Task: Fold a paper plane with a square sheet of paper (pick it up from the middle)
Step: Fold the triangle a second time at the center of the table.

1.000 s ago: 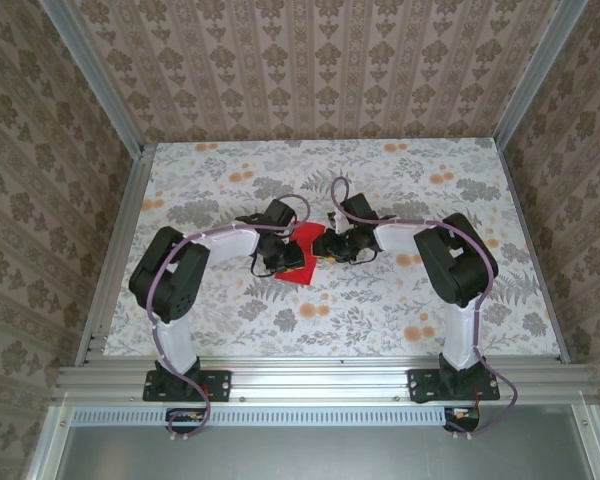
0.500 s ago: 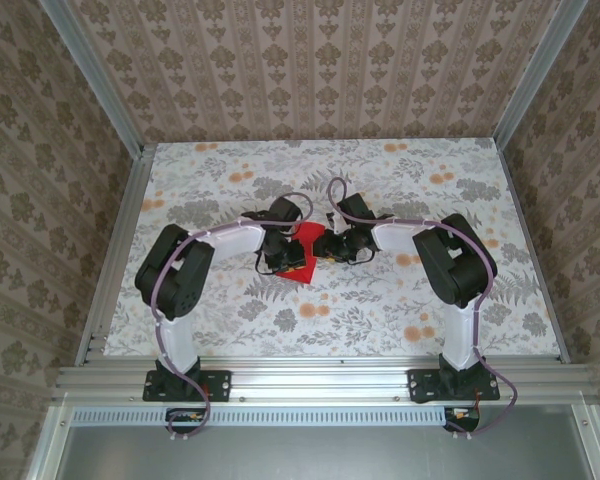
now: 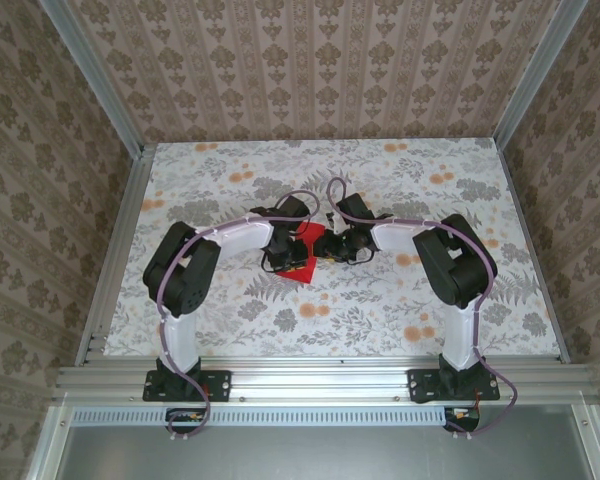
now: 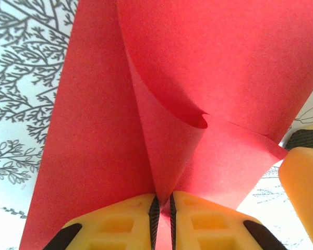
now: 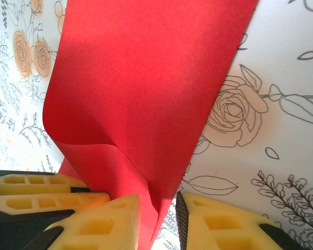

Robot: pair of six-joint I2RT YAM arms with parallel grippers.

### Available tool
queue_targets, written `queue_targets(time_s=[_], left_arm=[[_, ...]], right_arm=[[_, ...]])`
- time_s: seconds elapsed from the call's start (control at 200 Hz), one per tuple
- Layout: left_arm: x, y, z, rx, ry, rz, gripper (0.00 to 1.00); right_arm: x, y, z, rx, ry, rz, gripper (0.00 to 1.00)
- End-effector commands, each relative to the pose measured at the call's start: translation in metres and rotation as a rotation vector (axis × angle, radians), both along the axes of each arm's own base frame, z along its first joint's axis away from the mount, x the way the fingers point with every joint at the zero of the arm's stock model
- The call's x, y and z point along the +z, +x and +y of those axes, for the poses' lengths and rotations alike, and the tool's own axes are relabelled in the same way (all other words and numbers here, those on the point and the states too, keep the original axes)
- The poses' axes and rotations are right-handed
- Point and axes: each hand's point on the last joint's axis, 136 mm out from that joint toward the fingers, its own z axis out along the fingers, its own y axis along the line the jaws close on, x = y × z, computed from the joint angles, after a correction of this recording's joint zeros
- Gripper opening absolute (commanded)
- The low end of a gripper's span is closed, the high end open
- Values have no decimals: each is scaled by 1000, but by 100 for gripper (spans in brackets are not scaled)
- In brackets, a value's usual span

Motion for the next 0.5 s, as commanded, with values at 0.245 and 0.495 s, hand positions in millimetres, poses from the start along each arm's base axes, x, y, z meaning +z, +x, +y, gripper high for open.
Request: queue_targets(time_s=[0.245,0.495], left_arm=[[-44,-30,36,-70,197,104,15],[-35,-26,26,-97,133,71,16]], right_arm=[[36,-7,-1,-68,65,-32,17],[23,-40,15,-19,98,52,16]])
